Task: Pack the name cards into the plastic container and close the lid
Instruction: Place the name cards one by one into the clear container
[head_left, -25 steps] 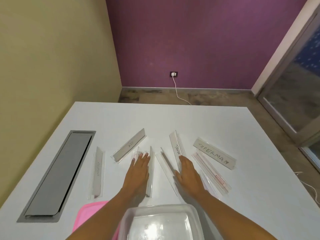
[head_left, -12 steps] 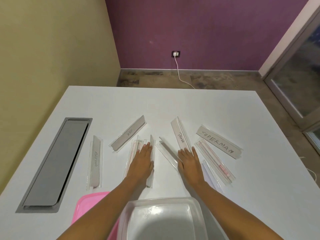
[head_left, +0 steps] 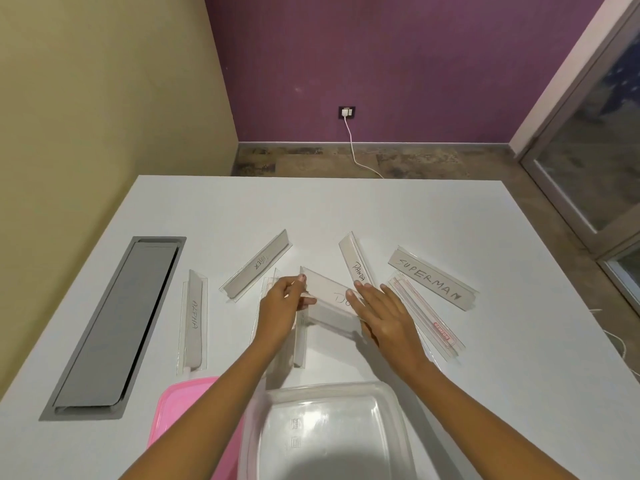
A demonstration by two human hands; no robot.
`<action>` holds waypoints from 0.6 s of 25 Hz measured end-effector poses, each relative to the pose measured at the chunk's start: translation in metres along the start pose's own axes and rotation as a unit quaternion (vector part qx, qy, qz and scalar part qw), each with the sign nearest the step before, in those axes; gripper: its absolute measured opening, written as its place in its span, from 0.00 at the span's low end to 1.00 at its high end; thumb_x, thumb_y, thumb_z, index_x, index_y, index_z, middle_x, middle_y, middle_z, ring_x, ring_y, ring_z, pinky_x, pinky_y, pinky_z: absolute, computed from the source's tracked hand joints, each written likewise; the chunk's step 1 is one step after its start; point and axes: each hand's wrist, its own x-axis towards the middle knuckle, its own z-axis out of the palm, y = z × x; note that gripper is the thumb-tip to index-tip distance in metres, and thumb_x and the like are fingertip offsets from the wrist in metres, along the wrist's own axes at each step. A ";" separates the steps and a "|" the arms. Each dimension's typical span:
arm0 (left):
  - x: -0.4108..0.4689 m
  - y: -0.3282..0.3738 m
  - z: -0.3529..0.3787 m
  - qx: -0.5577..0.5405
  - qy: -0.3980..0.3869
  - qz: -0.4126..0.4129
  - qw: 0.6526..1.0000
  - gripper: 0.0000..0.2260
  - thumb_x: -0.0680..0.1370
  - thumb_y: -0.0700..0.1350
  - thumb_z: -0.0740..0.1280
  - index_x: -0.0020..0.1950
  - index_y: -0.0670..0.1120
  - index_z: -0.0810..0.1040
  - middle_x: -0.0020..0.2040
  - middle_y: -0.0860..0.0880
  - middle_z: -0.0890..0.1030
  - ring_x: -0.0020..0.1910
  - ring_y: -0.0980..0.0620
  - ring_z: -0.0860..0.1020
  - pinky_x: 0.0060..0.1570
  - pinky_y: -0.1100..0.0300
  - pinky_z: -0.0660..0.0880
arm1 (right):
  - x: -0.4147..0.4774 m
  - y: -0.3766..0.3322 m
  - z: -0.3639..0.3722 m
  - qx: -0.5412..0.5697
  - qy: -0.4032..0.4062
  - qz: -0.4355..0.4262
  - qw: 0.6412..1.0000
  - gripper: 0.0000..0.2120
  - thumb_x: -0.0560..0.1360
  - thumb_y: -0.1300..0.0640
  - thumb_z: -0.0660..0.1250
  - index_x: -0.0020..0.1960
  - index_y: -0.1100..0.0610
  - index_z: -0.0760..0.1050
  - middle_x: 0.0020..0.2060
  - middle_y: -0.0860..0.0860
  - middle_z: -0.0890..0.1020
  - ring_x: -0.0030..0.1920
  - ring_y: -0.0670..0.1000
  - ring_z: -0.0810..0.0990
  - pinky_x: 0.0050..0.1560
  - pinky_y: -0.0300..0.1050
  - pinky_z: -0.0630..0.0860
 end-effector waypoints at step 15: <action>-0.088 -0.015 -0.044 -0.094 0.035 0.012 0.995 0.08 0.78 0.34 0.63 0.50 0.43 0.80 0.44 0.43 0.84 0.38 0.53 0.84 0.47 0.61 0.81 | -0.011 -0.042 -0.076 0.210 -0.278 0.214 0.913 0.39 0.67 0.43 0.74 0.73 0.42 0.59 0.66 0.42 0.74 0.65 0.46 0.72 0.63 0.47 0.71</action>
